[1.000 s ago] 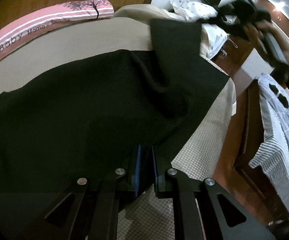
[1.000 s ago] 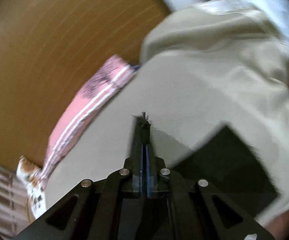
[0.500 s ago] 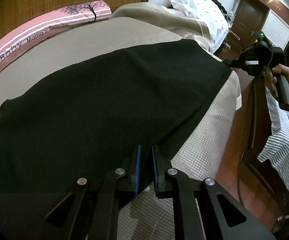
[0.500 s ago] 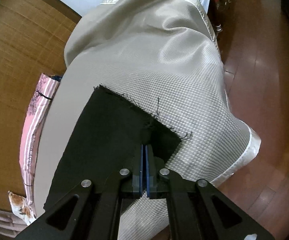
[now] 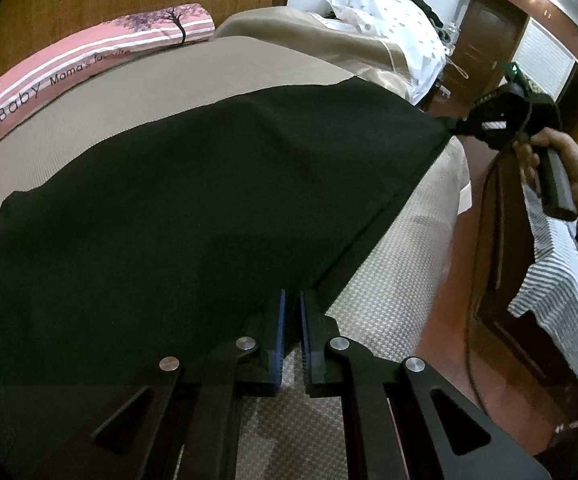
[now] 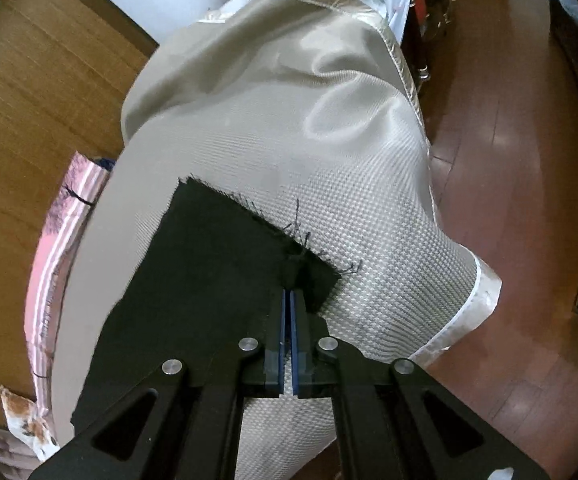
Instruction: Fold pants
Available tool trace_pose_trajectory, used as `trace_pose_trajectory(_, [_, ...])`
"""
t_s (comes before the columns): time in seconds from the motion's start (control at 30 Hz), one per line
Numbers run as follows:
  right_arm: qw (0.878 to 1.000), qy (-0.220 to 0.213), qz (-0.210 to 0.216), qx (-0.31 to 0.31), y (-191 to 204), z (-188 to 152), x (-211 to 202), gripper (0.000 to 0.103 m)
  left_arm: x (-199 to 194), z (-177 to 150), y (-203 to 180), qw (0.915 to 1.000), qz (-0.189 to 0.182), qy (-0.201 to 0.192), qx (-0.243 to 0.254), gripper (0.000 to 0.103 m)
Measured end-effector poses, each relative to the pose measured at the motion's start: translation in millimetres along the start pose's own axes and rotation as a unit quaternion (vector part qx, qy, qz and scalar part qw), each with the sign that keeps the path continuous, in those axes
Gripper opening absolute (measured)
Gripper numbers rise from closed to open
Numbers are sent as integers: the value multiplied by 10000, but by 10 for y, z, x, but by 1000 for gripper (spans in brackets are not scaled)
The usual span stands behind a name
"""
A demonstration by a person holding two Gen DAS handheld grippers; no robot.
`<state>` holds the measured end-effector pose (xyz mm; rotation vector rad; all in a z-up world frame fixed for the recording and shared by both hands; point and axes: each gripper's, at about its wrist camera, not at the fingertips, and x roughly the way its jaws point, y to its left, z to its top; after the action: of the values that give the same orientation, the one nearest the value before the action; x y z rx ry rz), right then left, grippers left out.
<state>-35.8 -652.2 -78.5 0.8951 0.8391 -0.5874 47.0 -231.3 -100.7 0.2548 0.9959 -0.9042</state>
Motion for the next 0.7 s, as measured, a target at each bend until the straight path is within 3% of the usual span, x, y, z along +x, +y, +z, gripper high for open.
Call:
trace_pose_trajectory(0.33, [9985, 34, -538, -97, -60, -100, 142, 1, -19, -47, 15, 9999, -146, 32, 6, 7])
trace_pose_trajectory(0.4, [9950, -86, -971, -236, -45, -83, 122, 0, -23, -55, 12, 9998, -174, 31, 12, 7])
trace_pose_trajectory(0.47, [9977, 87, -649, -167, -69, -79, 119, 3, -32, -44, 24, 9996, -292, 40, 27, 7])
trace_pose_trajectory(0.57, [9976, -105, -570, -368, 52, -98, -55, 6, -67, -7, 57, 9983, -569, 37, -155, 8])
trace_pose_trajectory(0.7, [9967, -38, -359, -726, 353, -146, -127, 9, -298, 90, 97, 9976, -608, -271, -187, 10])
